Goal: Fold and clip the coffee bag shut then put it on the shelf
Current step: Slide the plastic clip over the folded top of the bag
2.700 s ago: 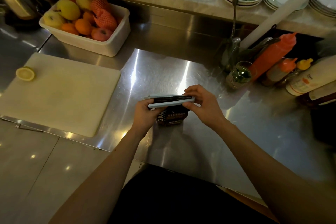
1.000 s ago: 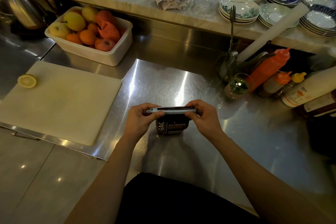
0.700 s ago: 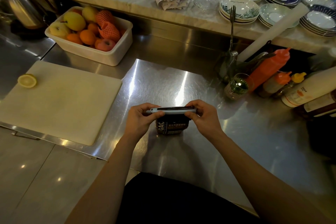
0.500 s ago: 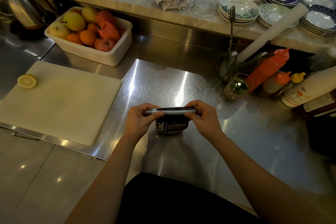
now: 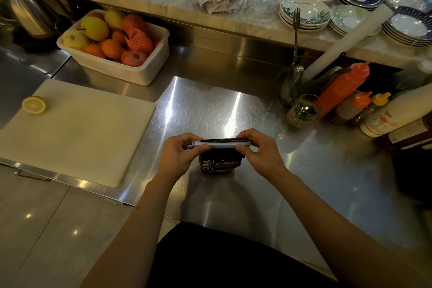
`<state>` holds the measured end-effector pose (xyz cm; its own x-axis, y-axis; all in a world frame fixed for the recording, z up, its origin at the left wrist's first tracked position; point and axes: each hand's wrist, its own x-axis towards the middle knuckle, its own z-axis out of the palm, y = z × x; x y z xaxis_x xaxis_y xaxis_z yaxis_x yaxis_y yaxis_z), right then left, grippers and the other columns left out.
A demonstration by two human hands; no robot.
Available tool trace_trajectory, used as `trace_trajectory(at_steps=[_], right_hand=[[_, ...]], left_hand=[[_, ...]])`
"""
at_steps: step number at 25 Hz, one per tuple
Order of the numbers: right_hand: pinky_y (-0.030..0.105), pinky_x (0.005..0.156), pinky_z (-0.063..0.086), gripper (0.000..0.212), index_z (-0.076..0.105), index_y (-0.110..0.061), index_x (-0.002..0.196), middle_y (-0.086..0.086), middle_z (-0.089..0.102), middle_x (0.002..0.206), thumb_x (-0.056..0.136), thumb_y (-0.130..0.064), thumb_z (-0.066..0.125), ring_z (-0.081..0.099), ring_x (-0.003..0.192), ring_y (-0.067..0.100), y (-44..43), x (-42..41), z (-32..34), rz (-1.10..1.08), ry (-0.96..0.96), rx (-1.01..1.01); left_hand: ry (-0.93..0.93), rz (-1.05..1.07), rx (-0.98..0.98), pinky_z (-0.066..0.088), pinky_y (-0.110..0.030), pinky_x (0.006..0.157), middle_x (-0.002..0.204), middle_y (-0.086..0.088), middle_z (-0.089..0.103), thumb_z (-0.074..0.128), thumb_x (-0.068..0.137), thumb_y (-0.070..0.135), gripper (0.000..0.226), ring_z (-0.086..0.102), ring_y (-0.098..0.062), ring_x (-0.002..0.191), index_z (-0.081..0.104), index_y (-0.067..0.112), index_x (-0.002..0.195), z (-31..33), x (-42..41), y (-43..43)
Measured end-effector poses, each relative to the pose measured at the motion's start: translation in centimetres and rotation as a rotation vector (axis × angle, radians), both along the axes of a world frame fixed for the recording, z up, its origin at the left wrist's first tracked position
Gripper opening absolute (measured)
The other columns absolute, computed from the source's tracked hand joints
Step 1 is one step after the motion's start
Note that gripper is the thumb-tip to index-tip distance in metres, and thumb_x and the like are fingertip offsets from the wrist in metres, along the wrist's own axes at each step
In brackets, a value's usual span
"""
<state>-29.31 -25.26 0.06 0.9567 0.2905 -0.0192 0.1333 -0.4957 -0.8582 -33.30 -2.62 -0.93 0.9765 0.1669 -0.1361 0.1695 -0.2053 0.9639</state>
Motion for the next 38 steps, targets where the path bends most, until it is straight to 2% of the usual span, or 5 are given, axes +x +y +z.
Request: trace_trajectory(at_steps=[5, 8, 24, 34, 38], right_hand=[[0.027, 0.079, 0.045, 0.025, 0.058, -0.023, 0.118, -0.003, 0.064, 0.106, 0.094, -0.032, 0.054, 0.059, 0.092, 0.014, 2.3, 1.1, 2.6, 0.392, -0.243, -0.510], [0.033, 0.074, 0.050, 0.025, 0.056, -0.021, 0.120, 0.000, 0.063, 0.106, 0.096, -0.028, 0.050, 0.062, 0.090, 0.020, 5.0, 1.6, 3.2, 0.496, -0.337, -0.647], [0.042, 0.079, 0.054, 0.020, 0.058, -0.019, 0.113, 0.002, 0.069, 0.100, 0.094, -0.024, 0.054, 0.063, 0.087, 0.023, 5.2, 1.8, 2.7, 0.491, -0.230, -0.592], [0.034, 0.082, 0.051, 0.026, 0.060, -0.021, 0.119, 0.003, 0.070, 0.106, 0.097, -0.031, 0.051, 0.063, 0.094, 0.020, 2.0, 3.0, 2.7, 0.494, -0.142, -0.513], [0.032, 0.080, 0.049, 0.025, 0.059, -0.020, 0.117, 0.003, 0.070, 0.105, 0.097, -0.032, 0.050, 0.063, 0.092, 0.020, 1.3, 3.0, 2.3, 0.454, -0.151, -0.538]], left_hand=[[-0.033, -0.050, 0.111, 0.054, -0.020, 0.075, 0.082, 0.004, 0.075, 0.079, 0.077, 0.019, 0.010, 0.072, -0.012, 0.081, 0.074, 0.021, 0.085, 0.5, 0.1, -0.2], [-0.055, -0.076, 0.161, 0.052, -0.015, 0.073, 0.082, 0.001, 0.074, 0.078, 0.078, 0.019, 0.011, 0.071, -0.013, 0.079, 0.074, 0.016, 0.088, 0.8, 0.2, 0.2], [-0.121, -0.304, 0.558, 0.037, -0.001, 0.066, 0.080, 0.011, 0.068, 0.072, 0.084, 0.026, 0.016, 0.059, 0.002, 0.070, 0.072, 0.019, 0.098, 2.8, 0.9, 0.9], [-0.170, -0.281, 0.545, 0.038, -0.001, 0.068, 0.082, 0.008, 0.073, 0.075, 0.081, 0.021, 0.014, 0.064, -0.002, 0.071, 0.075, 0.018, 0.095, 2.3, 1.5, 1.3], [-0.168, -0.277, 0.501, 0.039, -0.002, 0.070, 0.082, 0.005, 0.075, 0.076, 0.080, 0.019, 0.014, 0.064, -0.004, 0.083, 0.075, 0.018, 0.094, 2.0, 1.6, 1.3]])
